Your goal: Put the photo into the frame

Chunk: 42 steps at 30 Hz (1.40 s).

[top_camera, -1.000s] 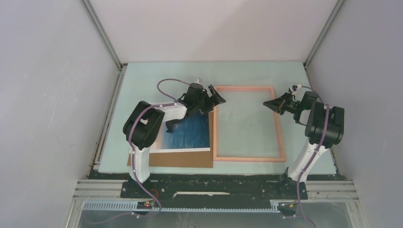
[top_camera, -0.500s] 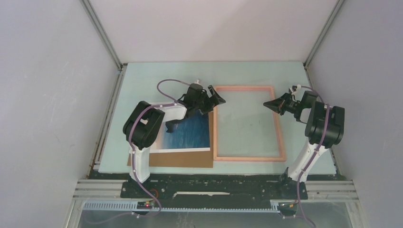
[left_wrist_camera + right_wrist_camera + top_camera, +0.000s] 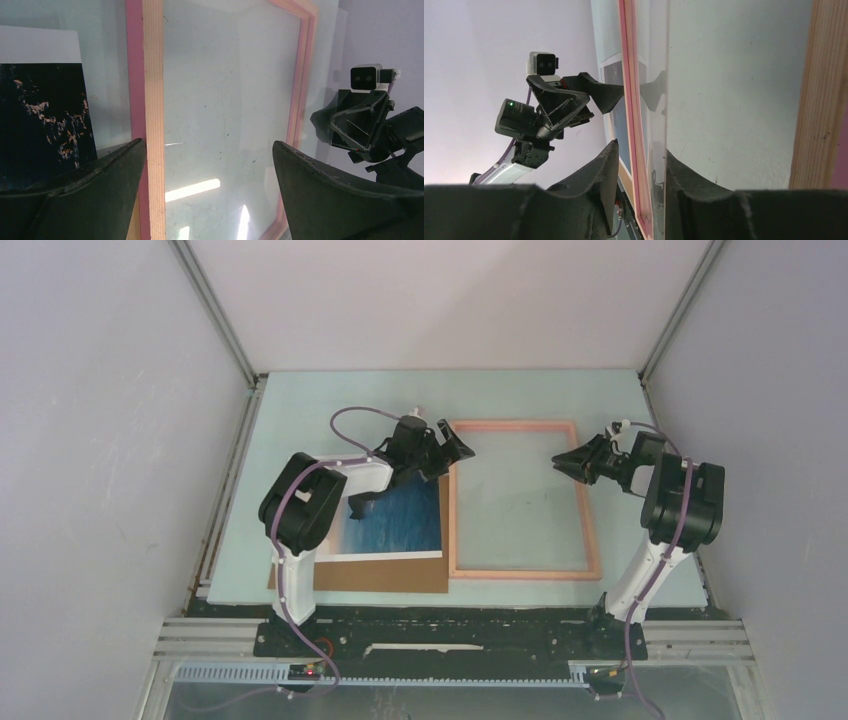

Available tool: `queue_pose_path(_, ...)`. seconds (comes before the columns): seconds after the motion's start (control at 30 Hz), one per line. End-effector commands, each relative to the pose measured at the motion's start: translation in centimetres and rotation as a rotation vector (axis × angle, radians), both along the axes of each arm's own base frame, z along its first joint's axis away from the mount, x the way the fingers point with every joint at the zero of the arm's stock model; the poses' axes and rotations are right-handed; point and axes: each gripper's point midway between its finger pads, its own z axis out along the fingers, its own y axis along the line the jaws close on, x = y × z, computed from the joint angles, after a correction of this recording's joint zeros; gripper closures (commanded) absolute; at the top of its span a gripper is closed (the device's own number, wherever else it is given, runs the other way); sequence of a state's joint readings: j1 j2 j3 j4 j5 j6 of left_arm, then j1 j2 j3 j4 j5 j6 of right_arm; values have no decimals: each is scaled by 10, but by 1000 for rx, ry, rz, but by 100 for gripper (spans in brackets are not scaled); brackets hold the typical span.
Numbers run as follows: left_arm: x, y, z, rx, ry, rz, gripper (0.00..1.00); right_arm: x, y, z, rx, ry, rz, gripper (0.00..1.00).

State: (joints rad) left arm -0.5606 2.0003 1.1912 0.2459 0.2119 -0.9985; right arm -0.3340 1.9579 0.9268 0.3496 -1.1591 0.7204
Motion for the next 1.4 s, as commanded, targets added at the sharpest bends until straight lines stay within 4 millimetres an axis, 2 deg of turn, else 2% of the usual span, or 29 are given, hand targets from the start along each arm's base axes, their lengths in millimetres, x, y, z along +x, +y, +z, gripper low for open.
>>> queue_pose_path(0.0, -1, -4, 27, -56, -50, -4, 3, 6, -2, 20, -72, -59, 5, 59)
queue_pose_path(0.33, -1, -5, 27, -58, -48, -6, 3, 4, -7, 19, -167, -29, -7, 45)
queue_pose_path(0.7, -1, -5, 26, -58, -48, -7, 3, 1, -11, 19, -255, 4, -9, 38)
queue_pose_path(0.9, -2, -8, 27, -59, -49, -11, 3, 5, -2, 23, -255, -26, 19, 37)
queue_pose_path(1.07, -2, -9, 26, -61, -48, -15, 3, 4, 3, 27, -220, -53, 48, 45)
queue_pose_path(1.3, -2, -9, 24, -59, -45, -14, 3, 7, 9, 31, -210, -89, 67, 47)
queue_pose_path(1.37, -2, -9, 24, -60, -45, -15, 3, 8, 10, 29, -203, -89, 71, 51)
